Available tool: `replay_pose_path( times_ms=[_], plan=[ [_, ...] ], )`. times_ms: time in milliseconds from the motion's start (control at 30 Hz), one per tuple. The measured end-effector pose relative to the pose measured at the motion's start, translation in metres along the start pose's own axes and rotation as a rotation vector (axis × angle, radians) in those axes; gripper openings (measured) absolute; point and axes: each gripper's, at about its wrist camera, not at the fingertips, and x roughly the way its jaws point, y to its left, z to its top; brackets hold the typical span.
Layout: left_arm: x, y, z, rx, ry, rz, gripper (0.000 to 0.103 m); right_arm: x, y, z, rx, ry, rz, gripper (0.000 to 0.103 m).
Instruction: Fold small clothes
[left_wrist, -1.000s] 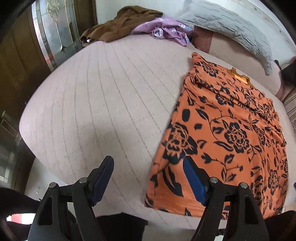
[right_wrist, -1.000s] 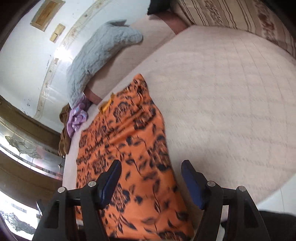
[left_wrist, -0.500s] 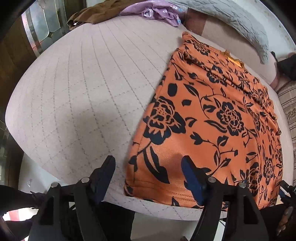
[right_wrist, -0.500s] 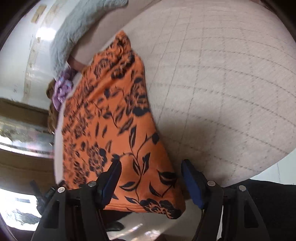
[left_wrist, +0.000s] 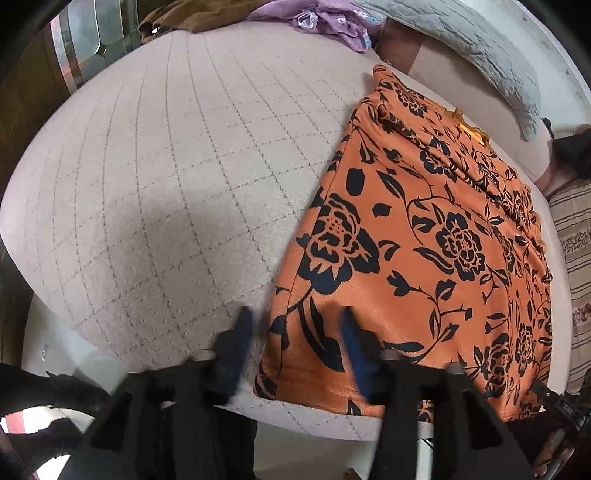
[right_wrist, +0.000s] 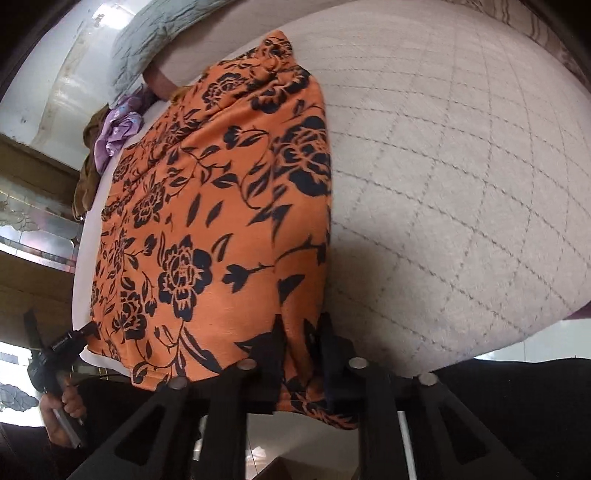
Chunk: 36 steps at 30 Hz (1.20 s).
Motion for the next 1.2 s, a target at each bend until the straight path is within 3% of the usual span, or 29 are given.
replay_pose_path(
  times_ms=[33,67,133,167,233,300,433,533,700,833,1033,1200],
  plan=[
    [0.001,-0.001,0.0,0.009,0.002,0.014,0.06,0.001,0.004,-0.001,-0.02,-0.002,0.003,0.048],
    [0.004,-0.003,0.0,0.013,0.01,0.019,0.06,0.003,0.011,-0.003,-0.052,0.0,0.01,0.067],
    [0.008,-0.005,0.002,0.017,0.015,0.028,0.059,0.006,0.02,-0.009,-0.114,-0.019,-0.036,0.069],
    [0.008,-0.005,0.002,0.02,0.012,0.031,0.054,0.007,0.025,-0.011,-0.148,-0.026,-0.081,0.06],
    [0.008,-0.006,0.004,0.017,0.003,0.028,0.022,0.006,0.025,-0.012,-0.168,-0.033,-0.13,0.034],
    [0.007,-0.002,0.007,-0.01,0.008,-0.028,0.008,0.001,0.02,-0.01,-0.15,-0.033,-0.096,0.013],
    [0.001,-0.001,0.011,-0.026,-0.014,-0.078,0.006,-0.01,0.014,-0.003,-0.112,-0.048,-0.034,0.009],
    [-0.014,-0.007,0.024,-0.006,-0.052,-0.128,0.006,-0.03,0.018,0.012,-0.106,-0.115,0.048,0.009],
    [-0.042,-0.016,0.07,-0.006,-0.127,-0.213,0.006,-0.056,0.025,0.053,-0.048,-0.212,0.191,0.009],
    [-0.043,-0.036,0.13,0.006,-0.164,-0.222,0.006,-0.061,0.03,0.11,0.018,-0.299,0.259,0.009],
    [-0.004,-0.08,0.231,0.056,-0.207,-0.158,0.007,-0.031,0.018,0.222,0.143,-0.403,0.295,0.009],
    [0.09,-0.103,0.299,-0.004,-0.168,-0.13,0.01,0.039,-0.001,0.295,0.278,-0.387,0.302,0.013]
  ],
)
